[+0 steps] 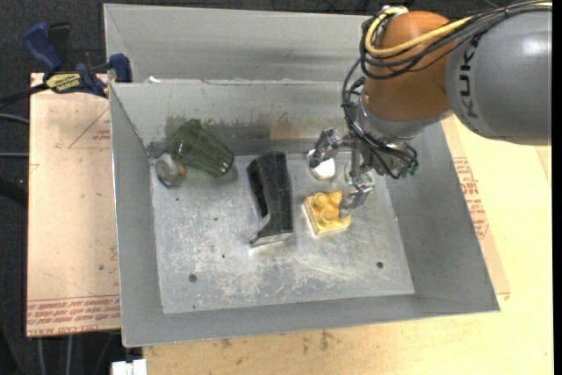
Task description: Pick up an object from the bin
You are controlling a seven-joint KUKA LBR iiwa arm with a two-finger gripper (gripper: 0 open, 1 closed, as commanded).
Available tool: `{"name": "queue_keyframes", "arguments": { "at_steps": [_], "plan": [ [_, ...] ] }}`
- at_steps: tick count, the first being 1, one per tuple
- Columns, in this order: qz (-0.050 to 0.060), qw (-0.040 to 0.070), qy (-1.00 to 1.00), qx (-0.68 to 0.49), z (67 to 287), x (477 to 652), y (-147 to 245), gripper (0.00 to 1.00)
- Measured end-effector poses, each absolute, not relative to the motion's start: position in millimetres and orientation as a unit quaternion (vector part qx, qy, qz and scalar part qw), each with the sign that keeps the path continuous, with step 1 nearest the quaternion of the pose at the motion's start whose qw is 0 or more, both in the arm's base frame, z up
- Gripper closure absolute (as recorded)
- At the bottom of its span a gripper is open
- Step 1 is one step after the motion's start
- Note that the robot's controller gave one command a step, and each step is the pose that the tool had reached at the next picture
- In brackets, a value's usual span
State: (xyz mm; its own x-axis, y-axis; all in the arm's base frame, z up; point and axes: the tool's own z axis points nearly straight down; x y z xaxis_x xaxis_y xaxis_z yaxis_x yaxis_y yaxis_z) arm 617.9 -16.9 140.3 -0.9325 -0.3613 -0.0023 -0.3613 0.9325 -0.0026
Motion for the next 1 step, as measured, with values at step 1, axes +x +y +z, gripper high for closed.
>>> {"name": "queue_keyframes", "arguments": {
  "at_steps": [1],
  "plan": [
    [0.004,0.001,0.977,-0.215,141.4,610.3,2.2,0.00]
  ]
}}
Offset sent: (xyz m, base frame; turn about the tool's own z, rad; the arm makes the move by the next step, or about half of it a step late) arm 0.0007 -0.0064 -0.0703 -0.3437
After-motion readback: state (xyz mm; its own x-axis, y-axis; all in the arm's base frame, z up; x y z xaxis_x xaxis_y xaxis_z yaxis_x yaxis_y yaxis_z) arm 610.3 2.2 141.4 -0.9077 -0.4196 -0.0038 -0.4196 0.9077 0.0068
